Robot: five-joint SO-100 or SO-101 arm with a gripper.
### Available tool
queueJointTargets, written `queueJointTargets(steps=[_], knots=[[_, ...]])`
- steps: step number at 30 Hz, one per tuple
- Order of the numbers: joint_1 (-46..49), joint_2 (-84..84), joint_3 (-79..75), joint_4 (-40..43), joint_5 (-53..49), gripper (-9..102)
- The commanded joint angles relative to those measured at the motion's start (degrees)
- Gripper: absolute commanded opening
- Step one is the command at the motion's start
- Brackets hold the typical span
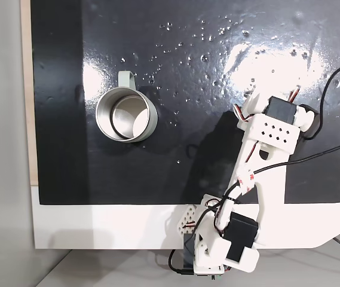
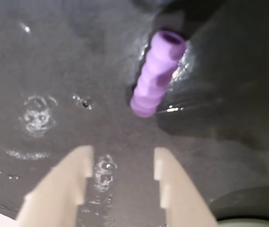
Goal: Grasp a pengrip and put it in the cup.
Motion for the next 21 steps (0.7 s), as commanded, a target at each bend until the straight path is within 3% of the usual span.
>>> queueJointTargets(steps=[1,21], knots=[[1.6,0.4,-3.8,1.3,0.2,22],[3.2,-8.8,-4.0,0.6,-2.0,26]])
